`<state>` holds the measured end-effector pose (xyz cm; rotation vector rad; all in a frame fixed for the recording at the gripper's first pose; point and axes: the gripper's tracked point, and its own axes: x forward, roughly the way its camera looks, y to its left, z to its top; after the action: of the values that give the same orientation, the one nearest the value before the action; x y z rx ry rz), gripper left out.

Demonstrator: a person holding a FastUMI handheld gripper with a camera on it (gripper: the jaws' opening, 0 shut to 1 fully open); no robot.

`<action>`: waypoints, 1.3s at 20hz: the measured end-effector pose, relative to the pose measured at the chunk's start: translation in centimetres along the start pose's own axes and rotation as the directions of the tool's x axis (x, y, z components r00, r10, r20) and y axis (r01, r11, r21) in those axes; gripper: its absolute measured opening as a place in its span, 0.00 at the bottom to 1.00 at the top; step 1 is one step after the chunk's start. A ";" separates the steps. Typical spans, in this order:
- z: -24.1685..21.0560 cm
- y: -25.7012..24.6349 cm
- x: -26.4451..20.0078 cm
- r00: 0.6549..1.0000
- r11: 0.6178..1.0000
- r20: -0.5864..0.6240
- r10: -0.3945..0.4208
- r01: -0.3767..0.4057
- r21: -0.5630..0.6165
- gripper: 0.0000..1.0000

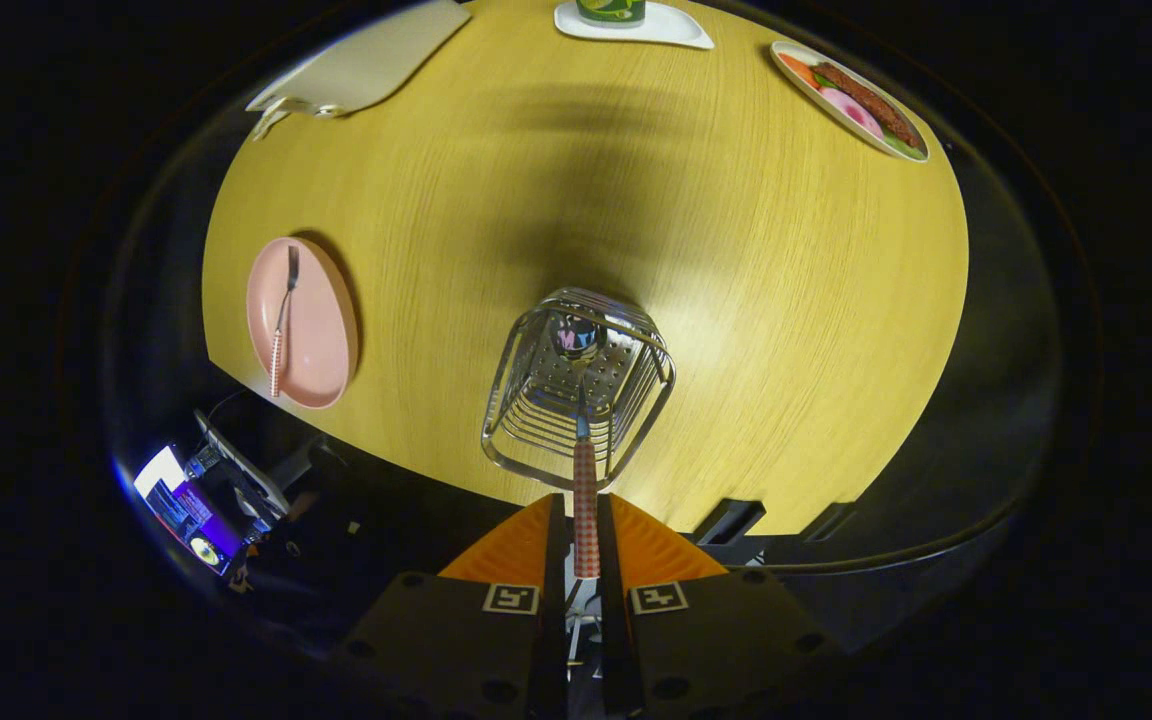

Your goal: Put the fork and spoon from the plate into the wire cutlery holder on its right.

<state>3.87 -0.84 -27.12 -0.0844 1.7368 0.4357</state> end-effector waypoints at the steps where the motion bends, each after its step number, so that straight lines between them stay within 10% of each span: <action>1: 0.4 0.4 -1.0 0.999 1.000 0.047 0.012 -0.011 -0.007 0.17; 14: 1.5 14.4 -5.7 0.881 0.967 0.400 0.253 -0.237 -0.090 0.43; 26: 3.7 31.0 3.1 0.861 0.928 0.353 0.365 -0.366 -0.067 0.44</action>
<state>-2.42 29.64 -23.11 0.3192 1.3851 0.6829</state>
